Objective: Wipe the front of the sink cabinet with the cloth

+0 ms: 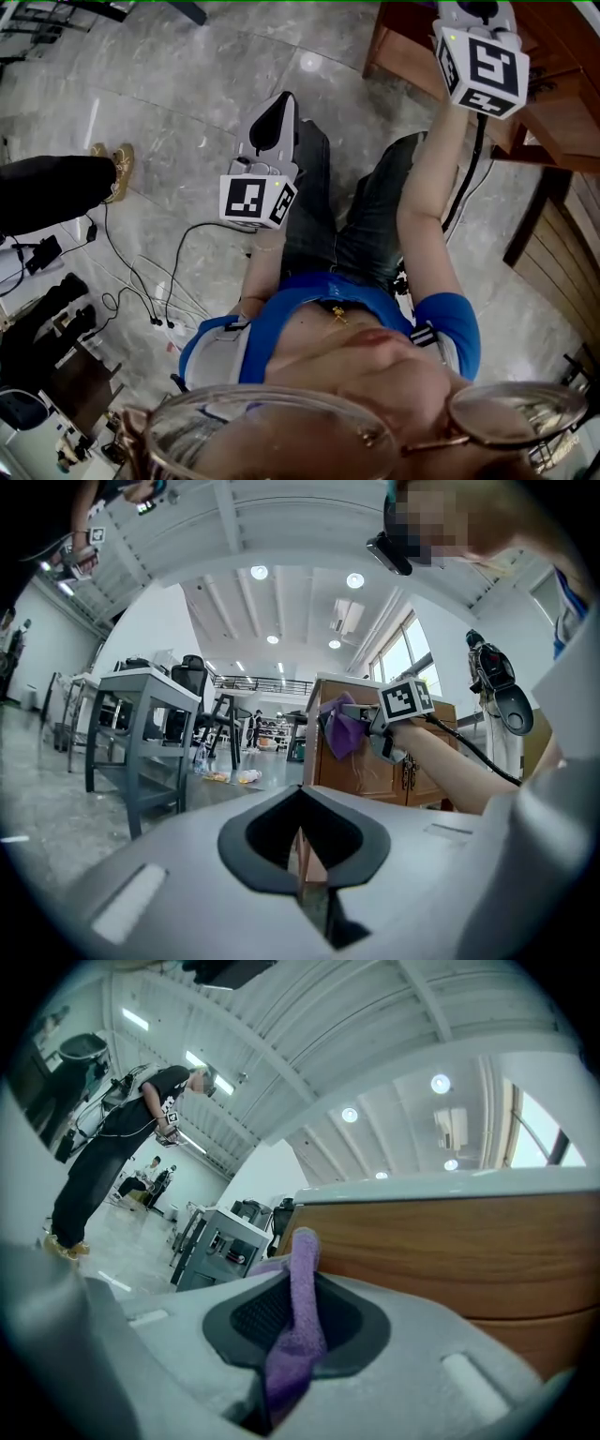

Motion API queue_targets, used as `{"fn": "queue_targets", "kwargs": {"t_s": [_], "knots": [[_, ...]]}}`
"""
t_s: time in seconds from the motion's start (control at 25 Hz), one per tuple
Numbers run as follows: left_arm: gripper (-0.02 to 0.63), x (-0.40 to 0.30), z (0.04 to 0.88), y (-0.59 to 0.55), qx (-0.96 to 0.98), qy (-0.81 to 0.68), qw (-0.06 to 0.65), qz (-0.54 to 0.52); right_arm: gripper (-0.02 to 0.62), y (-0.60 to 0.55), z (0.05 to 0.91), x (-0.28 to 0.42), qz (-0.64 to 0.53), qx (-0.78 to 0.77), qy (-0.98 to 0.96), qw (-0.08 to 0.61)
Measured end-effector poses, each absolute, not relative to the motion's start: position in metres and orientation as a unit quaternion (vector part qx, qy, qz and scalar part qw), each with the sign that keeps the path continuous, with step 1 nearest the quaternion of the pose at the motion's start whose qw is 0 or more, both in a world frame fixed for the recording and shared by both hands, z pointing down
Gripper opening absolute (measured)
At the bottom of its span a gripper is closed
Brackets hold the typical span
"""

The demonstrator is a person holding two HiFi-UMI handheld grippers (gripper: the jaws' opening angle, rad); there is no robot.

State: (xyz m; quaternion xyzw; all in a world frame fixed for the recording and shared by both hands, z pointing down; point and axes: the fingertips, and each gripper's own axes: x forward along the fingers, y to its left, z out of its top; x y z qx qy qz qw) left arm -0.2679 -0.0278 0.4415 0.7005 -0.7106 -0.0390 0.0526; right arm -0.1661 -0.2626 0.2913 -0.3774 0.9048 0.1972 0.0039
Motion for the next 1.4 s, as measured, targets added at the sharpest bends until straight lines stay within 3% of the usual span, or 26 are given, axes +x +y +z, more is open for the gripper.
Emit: {"fn": "queue_targets", "kwargs": {"t_s": [0.52,1.08,1.4], "knots": [[0.000,-0.262,0.440,-0.029,0.703,-0.709,0.046,-0.041,0.057,-0.258,0.302,-0.171,0.242,-0.402,0.883,0.003],[0.000,-0.249,0.443,-0.040,0.721,-0.689,0.055,-0.048,0.057,-0.258,0.354,-0.190,0.237,-0.369,0.897,-0.060],[0.000,-0.237,0.444,-0.045,0.733,-0.676,0.056,-0.049,0.057,-0.259,0.353,-0.183,0.237,-0.375,0.895,-0.056]]}}
